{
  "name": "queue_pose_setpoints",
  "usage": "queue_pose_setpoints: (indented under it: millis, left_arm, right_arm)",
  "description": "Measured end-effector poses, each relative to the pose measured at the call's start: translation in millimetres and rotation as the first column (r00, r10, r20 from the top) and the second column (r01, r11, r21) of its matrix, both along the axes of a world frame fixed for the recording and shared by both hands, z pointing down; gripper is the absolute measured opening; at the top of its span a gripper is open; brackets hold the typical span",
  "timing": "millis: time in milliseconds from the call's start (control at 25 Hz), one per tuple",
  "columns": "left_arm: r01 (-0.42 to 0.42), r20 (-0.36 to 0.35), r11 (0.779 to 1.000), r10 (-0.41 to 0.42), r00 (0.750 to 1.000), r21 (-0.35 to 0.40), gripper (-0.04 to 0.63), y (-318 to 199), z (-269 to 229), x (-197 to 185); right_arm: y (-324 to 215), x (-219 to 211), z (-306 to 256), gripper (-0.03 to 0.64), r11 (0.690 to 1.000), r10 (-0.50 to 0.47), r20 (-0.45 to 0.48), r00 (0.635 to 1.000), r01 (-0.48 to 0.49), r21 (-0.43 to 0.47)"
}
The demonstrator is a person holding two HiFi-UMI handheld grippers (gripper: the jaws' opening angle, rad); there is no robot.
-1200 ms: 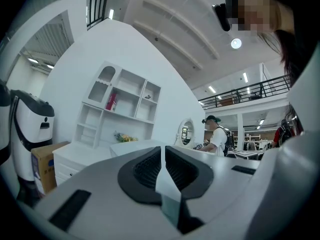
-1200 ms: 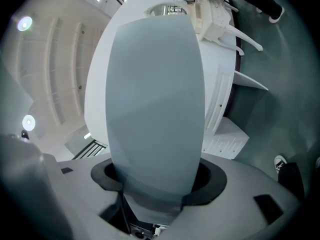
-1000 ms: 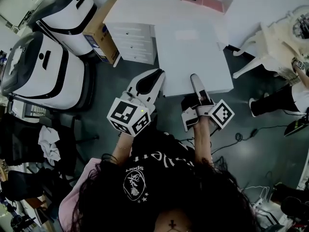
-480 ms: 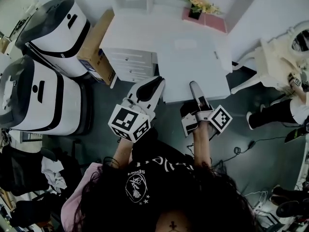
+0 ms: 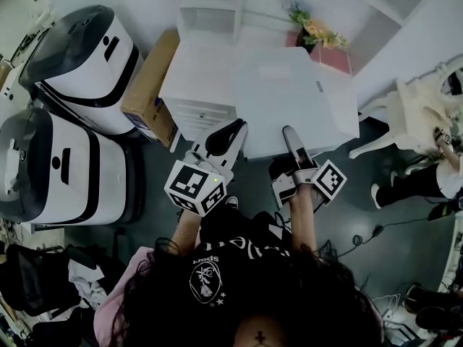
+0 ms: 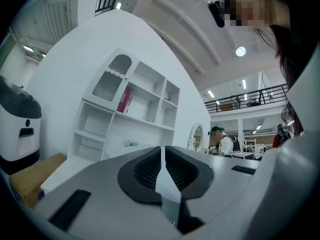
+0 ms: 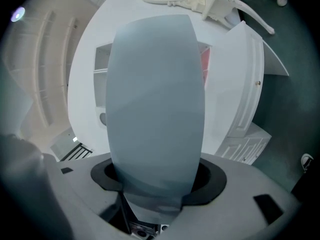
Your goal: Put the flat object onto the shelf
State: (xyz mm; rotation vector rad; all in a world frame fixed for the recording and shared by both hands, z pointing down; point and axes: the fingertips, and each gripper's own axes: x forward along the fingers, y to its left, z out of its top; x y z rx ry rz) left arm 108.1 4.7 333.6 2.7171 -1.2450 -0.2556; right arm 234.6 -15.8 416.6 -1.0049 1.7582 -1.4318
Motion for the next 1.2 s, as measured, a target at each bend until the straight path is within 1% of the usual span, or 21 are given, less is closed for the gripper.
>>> queue_pose_setpoints:
  millis: [360, 680, 920, 1120, 1200]
  left_arm:
    - [0.061, -0.019, 0.998, -0.061, 0.998, -0.021, 0.037, -39, 4, -38]
    - [0.13, -0.011, 0.991, -0.13, 0.991, -0.03, 0.036, -85, 11, -66]
    - [0.173, 0.008, 0.985, -0.173, 0.985, -0.026, 0.037, -146, 11, -92]
    - [0.214, -0.001, 0.977, -0.214, 0.977, -0.005, 0.036, -208, -1, -119]
    - [0.222, 0.0, 0.975, -0.222, 0.975, 0.004, 0.035, -229, -6, -125]
  right_arm:
    - [-47, -47, 1, 0.304, 0.996, -0.087, 0.008, 0.996, 0.087, -0.017]
    - [-106, -80, 4, 0.304, 0.986, -0.167, 0.032, 0.985, 0.167, -0.006]
    - [-176, -112, 6, 0.304, 0.974, -0.228, 0.055, 0.972, 0.228, 0.004]
    - [-239, -145, 1, 0.304, 0.957, -0.29, 0.088, 0.953, 0.29, 0.018]
    - [-263, -158, -3, 0.304, 0.952, -0.307, 0.088, 0.948, 0.306, 0.022]
